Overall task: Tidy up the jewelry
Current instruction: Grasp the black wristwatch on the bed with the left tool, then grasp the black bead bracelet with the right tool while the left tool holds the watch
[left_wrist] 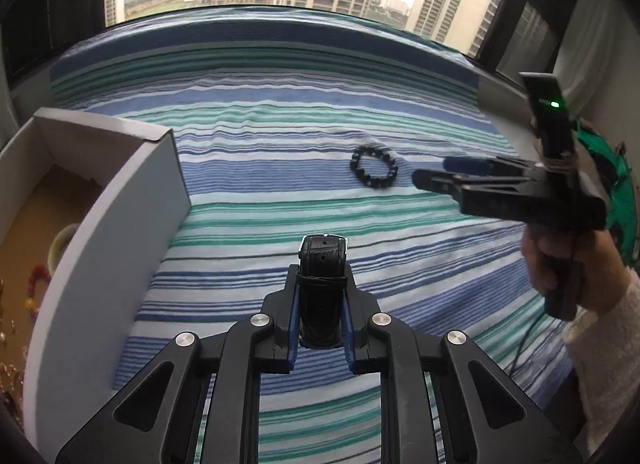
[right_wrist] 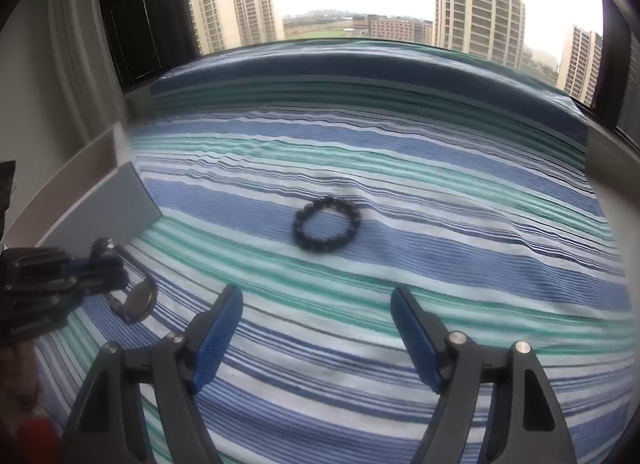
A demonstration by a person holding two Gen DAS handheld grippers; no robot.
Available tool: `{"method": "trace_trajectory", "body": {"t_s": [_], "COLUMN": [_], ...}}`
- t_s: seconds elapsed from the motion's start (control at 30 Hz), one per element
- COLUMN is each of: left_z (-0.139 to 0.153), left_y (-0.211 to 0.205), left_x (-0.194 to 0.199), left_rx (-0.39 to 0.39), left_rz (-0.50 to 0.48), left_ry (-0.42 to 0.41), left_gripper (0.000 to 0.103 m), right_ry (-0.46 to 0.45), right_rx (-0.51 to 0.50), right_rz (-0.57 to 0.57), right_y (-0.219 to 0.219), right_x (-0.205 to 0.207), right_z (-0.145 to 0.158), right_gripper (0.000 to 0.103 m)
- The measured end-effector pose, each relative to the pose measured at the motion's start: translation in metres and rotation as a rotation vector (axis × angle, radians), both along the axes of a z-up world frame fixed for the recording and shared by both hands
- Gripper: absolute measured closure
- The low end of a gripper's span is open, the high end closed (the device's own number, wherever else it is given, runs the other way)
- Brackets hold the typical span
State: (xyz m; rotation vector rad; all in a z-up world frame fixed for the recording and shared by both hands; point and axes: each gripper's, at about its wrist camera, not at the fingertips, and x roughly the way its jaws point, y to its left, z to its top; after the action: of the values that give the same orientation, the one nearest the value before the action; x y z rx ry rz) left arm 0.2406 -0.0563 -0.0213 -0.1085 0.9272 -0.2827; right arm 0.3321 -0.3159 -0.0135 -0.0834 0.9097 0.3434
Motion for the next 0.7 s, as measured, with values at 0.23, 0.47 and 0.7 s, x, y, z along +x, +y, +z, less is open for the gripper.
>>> {"method": "trace_trajectory", "body": {"t_s": [0.23,0.47,0.7], "left_z": [0.054,0.099,0.075], "left_y": [0.071,0.18,0.279], "left_x": [-0.068,-0.121,-0.144], "left_rx": [-0.099,-0.154,-0.038], "left_rz": [0.058,0.234,0.513], "left_ry": [-0.04,-0.05,-0.009], "left_gripper": [0.087,0.087,0.087], "right_ry": [0.169,0.086,-0.025], "right_rx": [-0.153,0.002,0.287], "right_rz": [-0.013,-0.026,0.211], "right_y": [0.059,0.065,0.158], "right_x": [0.09,0.04,-0.023], "right_z": [-0.063,-0.004,0.12], "right_gripper": [0.084,0.091,0.091]}}
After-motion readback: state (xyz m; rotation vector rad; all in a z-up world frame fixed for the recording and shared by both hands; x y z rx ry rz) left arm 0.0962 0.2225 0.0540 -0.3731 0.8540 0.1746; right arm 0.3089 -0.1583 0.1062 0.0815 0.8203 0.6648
